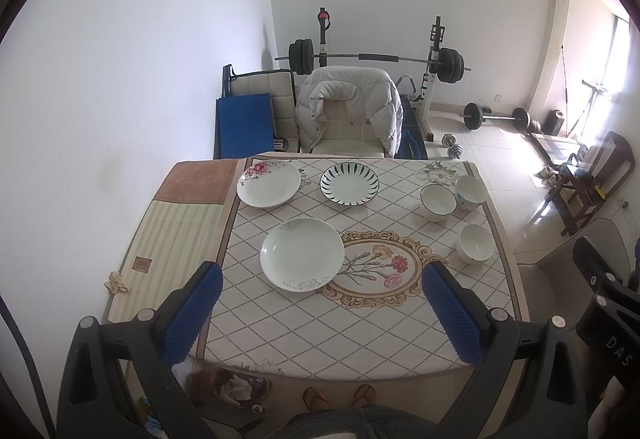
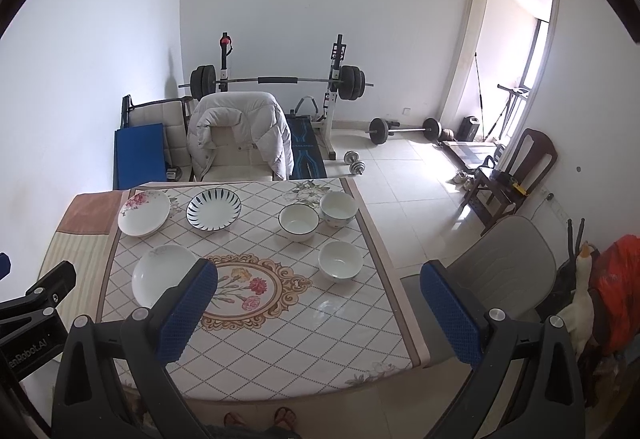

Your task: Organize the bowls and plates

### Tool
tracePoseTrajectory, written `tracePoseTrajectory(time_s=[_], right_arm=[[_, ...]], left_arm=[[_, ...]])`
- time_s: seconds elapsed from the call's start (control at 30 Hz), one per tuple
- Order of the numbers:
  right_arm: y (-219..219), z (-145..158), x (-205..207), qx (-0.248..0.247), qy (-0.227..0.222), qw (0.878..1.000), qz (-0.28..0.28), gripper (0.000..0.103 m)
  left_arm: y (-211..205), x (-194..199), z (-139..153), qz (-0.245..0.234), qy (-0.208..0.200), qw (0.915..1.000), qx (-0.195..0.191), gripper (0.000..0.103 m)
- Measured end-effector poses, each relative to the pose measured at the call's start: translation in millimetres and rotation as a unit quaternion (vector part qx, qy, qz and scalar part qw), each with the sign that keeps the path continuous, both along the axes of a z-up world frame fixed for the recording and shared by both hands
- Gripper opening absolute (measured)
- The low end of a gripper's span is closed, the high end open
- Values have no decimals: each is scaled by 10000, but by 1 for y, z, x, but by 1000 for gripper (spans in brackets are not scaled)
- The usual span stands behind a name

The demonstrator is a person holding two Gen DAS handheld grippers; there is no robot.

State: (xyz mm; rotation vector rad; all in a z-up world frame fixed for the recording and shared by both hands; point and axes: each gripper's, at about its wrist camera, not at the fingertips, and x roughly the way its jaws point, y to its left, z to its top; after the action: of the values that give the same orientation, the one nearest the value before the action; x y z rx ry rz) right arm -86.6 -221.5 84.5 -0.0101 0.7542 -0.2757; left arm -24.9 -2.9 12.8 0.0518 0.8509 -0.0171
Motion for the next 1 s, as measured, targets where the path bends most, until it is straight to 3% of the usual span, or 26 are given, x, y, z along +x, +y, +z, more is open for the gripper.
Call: tracePoseTrajectory(time_s=[0.7,0.83,1.0], right_arm=[[-5,-8,4,176,-10,9998,-17,103],[-13,-35,28,533,300,9979,193,103],[-13,-100,81,884,974,9874,881,103]], left_arm=[[4,10,-11,137,0,9999,-39,102],[17,34,-35,425,-33,9991,-47,102],[37,80,-98,804,503,9951,265,102]])
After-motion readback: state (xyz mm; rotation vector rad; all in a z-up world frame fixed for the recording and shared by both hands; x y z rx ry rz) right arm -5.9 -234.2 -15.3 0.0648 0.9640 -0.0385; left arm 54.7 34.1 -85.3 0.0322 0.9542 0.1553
